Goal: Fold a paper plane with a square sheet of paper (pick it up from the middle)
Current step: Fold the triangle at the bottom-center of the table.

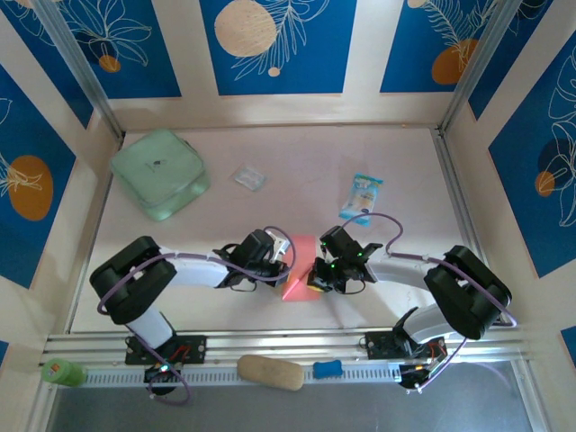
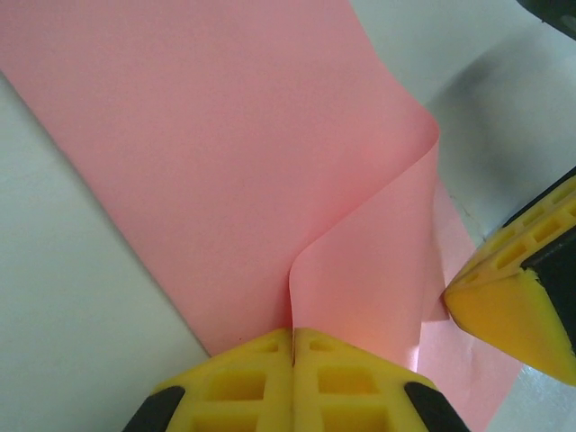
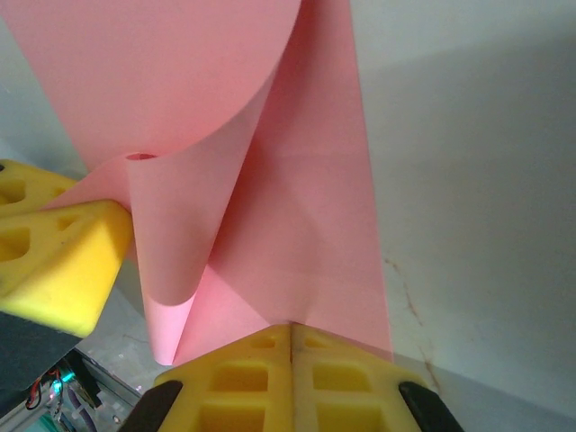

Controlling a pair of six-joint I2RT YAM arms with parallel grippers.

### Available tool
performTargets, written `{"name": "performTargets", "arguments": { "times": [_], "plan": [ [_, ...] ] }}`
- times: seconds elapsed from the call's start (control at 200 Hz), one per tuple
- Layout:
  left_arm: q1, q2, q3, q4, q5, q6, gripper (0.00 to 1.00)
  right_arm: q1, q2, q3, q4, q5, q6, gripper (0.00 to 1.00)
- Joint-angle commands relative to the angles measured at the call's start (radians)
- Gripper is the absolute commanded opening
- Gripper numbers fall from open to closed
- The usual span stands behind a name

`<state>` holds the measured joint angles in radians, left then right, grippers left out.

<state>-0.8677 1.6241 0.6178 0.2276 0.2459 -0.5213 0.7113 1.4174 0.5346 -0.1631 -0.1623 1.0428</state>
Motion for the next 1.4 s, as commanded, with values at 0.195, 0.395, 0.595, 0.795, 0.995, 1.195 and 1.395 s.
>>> {"name": "performTargets", "arguments": {
  "times": [0.195,0.395,0.595,0.795,0.995,1.195,1.395],
  "plan": [
    [0.006,0.003,-0.008,-0.032,0.014,-0.021,0.0,-0.03,-0.103,0.002,-0.051,0.008,-0.008,0.09],
    [0.004,-0.034,-0.039,0.003,-0.005,-0.083,0.0,-0.044,-0.165,-0.001,0.038,-0.047,0.013,0.08],
    [-0.001,-0.038,-0.056,0.035,-0.025,-0.138,0.0,-0.022,-0.101,0.02,0.115,-0.07,0.042,0.04],
    [-0.01,-0.038,-0.061,0.047,-0.033,-0.157,0.0,0.007,-0.034,0.044,0.161,-0.071,0.054,0.03],
    [-0.009,-0.037,-0.052,0.03,-0.023,-0.137,0.0,0.028,0.034,0.08,0.195,-0.08,0.057,0.03],
    [-0.008,-0.035,-0.043,0.015,-0.019,-0.118,0.0,0.031,0.096,0.098,0.199,-0.077,0.057,0.03],
    [-0.008,-0.029,-0.042,0.013,-0.014,-0.112,0.0,0.024,0.12,0.041,0.23,-0.064,0.066,0.02]
  ]
}}
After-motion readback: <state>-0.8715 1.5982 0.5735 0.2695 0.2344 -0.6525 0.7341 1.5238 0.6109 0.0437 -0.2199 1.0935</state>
